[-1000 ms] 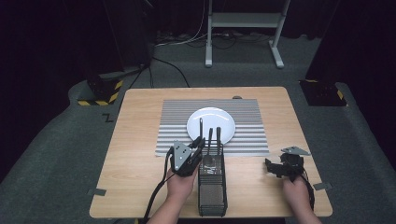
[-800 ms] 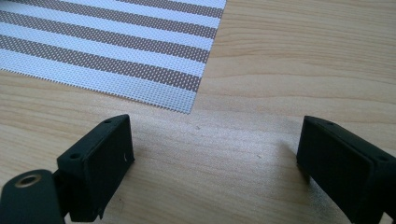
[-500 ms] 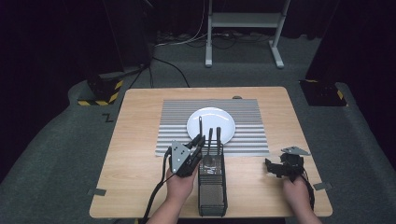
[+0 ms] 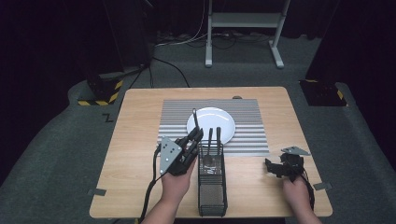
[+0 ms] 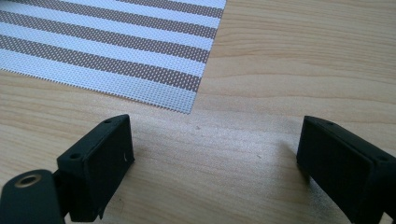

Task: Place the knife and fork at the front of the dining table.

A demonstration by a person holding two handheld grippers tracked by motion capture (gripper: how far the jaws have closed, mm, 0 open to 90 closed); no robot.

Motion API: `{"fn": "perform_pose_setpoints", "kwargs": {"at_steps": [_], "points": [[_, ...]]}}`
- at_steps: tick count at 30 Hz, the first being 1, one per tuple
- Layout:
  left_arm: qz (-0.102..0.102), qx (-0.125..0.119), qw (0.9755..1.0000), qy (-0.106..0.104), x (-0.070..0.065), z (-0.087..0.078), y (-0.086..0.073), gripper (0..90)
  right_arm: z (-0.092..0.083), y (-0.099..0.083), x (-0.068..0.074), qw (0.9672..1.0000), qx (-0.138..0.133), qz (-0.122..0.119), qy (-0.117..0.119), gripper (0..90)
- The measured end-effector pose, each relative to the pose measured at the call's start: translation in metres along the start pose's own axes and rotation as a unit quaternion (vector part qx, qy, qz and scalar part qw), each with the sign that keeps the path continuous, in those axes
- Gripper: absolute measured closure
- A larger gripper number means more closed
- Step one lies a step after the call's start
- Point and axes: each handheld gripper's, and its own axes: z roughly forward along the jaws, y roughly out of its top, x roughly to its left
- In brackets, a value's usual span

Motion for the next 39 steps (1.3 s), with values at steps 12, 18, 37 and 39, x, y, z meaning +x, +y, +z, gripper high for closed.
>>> {"fn": "perform_pose_setpoints", "kwargs": {"at_steps": [12,18,37,39], "points": [[-0.003,-0.019,0.9998,0.007,0.011,-0.014,0.026,81.0,0.0,0.0,0.0,1.0,0.0,0.0,0.0,10.3],[0.005,-0.014,0.9998,0.015,0.022,-0.02,0.031,81.0,0.0,0.0,0.0,1.0,0.0,0.0,0.0,10.3],[0.002,0.047,0.9967,0.066,0.068,-0.013,-0.002,81.2,0.0,0.0,0.0,1.0,0.0,-0.001,0.0,10.1],[0.0,0.052,0.9963,0.068,0.072,-0.009,-0.007,81.2,0.0,0.0,0.0,1.0,0.0,-0.001,0.0,10.1]]}}
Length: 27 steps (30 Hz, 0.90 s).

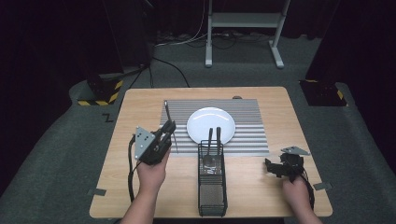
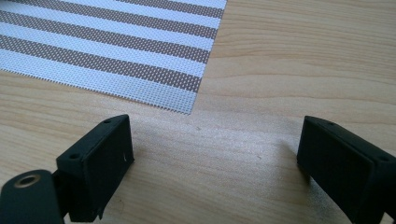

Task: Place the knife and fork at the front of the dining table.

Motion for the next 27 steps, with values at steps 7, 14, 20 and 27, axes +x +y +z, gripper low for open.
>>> {"fn": "perform_pose_setpoints", "kwargs": {"at_steps": [7,14,20,27], "points": [[-0.007,0.015,0.9999,0.005,0.011,0.015,-0.01,81.2,0.0,0.0,0.0,1.0,0.0,0.0,0.0,10.1],[-0.011,0.038,0.9992,0.01,0.023,0.032,-0.018,81.2,0.0,0.0,0.0,1.0,0.0,0.0,0.0,10.1],[-0.021,0.073,0.997,0.014,0.033,0.047,-0.029,81.3,0.0,0.0,0.0,1.0,0.0,0.0,0.0,10.1],[-0.034,0.094,0.9948,0.022,0.042,0.052,-0.038,81.3,0.0,0.0,0.0,1.0,0.0,0.0,0.0,10.2]]}}
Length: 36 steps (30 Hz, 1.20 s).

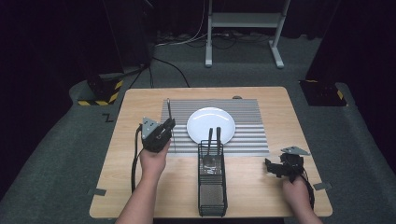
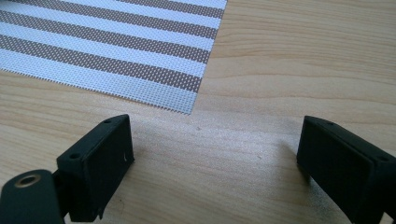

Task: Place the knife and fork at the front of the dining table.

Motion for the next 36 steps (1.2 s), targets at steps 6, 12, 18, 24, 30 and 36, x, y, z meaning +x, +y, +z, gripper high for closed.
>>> {"fn": "perform_pose_setpoints", "kwargs": {"at_steps": [6,12,18,24,30,36], "points": [[-0.015,0.021,0.9997,0.0,0.012,0.007,-0.003,81.4,0.0,0.0,0.0,1.0,0.0,0.0,0.0,10.2],[-0.006,0.049,0.9987,0.009,0.016,0.021,-0.003,81.3,0.0,0.0,0.0,1.0,0.0,0.0,0.0,10.3],[-0.014,0.061,0.998,0.011,0.018,0.03,-0.006,81.3,0.0,0.0,0.0,1.0,0.0,0.0,0.0,10.2],[-0.024,0.065,0.9974,0.018,0.02,0.04,-0.007,81.3,0.0,0.0,0.0,1.0,0.0,0.0,0.0,10.2],[-0.042,0.068,0.9963,0.03,0.021,0.055,-0.011,81.7,0.0,0.0,0.0,1.0,0.0,0.0,0.0,10.2],[-0.064,0.076,0.994,0.045,0.027,0.069,-0.015,81.8,0.0,0.0,0.0,1.0,0.0,0.0,0.0,10.2]]}}
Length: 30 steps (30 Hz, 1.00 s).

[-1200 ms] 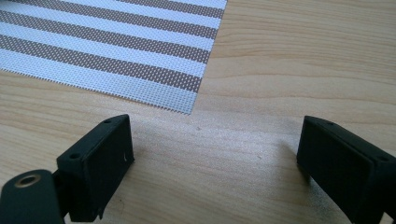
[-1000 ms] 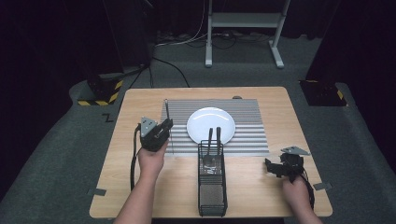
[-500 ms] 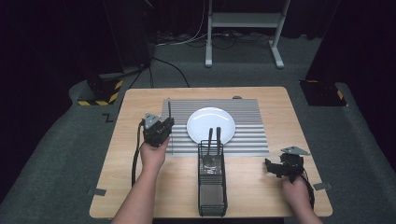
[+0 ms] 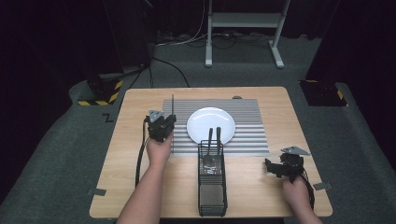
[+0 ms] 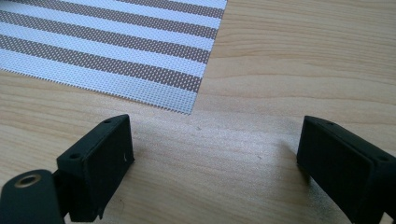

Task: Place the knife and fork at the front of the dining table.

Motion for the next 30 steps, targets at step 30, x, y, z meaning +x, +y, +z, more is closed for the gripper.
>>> {"fn": "perform_pose_setpoints", "kwargs": {"at_steps": [30], "points": [[-0.037,0.035,0.9971,0.056,0.001,0.033,-0.004,82.2,0.0,0.0,0.0,1.0,0.0,0.0,0.0,10.3]]}}
